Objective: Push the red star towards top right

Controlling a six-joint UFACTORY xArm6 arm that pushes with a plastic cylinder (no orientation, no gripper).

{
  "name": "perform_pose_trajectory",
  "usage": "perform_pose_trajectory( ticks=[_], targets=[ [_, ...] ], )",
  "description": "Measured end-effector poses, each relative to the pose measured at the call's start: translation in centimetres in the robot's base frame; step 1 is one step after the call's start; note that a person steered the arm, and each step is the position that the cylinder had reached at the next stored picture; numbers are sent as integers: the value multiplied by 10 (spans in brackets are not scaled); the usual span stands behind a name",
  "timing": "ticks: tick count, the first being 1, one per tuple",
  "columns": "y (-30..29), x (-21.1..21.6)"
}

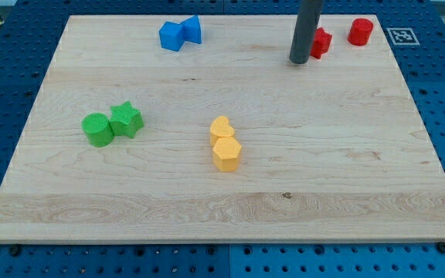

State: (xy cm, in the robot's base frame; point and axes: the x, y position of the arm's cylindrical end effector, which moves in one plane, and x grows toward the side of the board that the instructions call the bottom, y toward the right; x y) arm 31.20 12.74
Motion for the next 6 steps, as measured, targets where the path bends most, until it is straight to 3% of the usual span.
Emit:
perform_pose_trajectory(
  ticks=[3, 6],
  targets=[
    [11, -54],
    [18, -55]
  ],
)
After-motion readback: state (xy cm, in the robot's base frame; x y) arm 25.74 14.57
